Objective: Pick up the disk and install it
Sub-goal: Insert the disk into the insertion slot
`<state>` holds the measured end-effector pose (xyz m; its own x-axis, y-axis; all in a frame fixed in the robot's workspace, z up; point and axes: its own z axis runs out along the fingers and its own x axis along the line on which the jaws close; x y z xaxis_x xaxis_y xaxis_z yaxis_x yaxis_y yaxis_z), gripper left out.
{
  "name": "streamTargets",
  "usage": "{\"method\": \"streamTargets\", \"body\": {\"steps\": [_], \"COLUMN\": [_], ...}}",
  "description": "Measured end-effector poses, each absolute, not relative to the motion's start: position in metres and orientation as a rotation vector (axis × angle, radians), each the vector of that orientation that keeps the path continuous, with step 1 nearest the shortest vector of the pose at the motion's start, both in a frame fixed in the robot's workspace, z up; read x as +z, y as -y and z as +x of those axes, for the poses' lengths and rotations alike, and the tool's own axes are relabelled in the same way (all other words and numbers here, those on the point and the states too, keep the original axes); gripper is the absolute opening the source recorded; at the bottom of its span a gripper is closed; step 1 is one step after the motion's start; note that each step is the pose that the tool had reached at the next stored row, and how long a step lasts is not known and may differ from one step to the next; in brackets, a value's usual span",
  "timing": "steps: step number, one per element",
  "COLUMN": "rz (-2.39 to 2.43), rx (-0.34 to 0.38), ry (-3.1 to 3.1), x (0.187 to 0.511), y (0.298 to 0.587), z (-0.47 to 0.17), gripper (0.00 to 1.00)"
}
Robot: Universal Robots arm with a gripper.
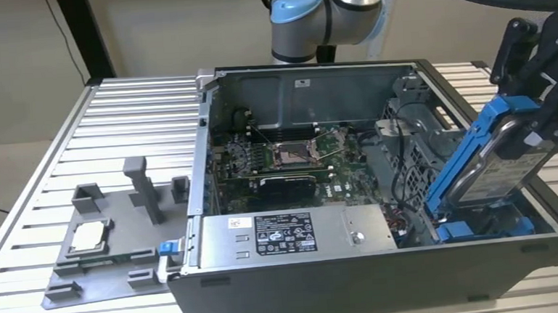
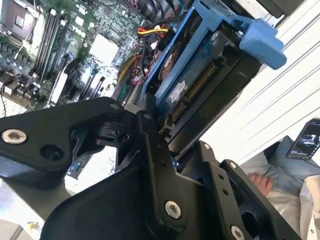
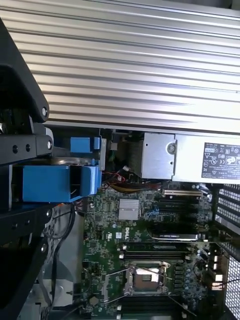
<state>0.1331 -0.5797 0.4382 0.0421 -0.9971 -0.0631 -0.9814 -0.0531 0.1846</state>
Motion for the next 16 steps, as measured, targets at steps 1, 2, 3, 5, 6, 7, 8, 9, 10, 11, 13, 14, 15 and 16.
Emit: {"method": "streamTargets", "body": {"steps": [1, 2, 3, 5, 6, 7, 8, 9, 10, 11, 13, 14, 15, 16], "rz": [2.201, 2.202, 2.203, 2.204, 2.204, 2.204, 2.204, 2.204, 2.204, 2.204, 2.204, 2.204, 2.203, 2.203], "rx": [-0.267, -0.269, -0.272, -0.274, -0.274, -0.274, -0.274, -0.273, -0.274, -0.274, -0.274, -0.274, -0.274, -0.274], "ry": [2.097, 2.098, 2.099, 2.099, 2.099, 2.099, 2.099, 2.099, 2.099, 2.099, 2.1, 2.1, 2.1, 2.1], "x": [0.4383, 0.4383, 0.4382, 0.4383, 0.4382, 0.438, 0.4375, 0.4369, 0.436, 0.4352, 0.4338, 0.4328, 0.4319, 0.4307], "y": [0.5803, 0.5815, 0.5836, 0.5877, 0.5885, 0.5886, 0.5885, 0.5886, 0.5886, 0.5886, 0.5886, 0.5886, 0.5886, 0.5886], "z": [0.1336, 0.1341, 0.1344, 0.1346, 0.1346, 0.1346, 0.1346, 0.1346, 0.1346, 0.1346, 0.1346, 0.1346, 0.1346, 0.1346], "gripper": [0.0, 0.0, 0.0, 0.0, 0.0, 0.0, 0.0, 0.0, 0.0, 0.0, 0.0, 0.0, 0.0, 0.0]}}
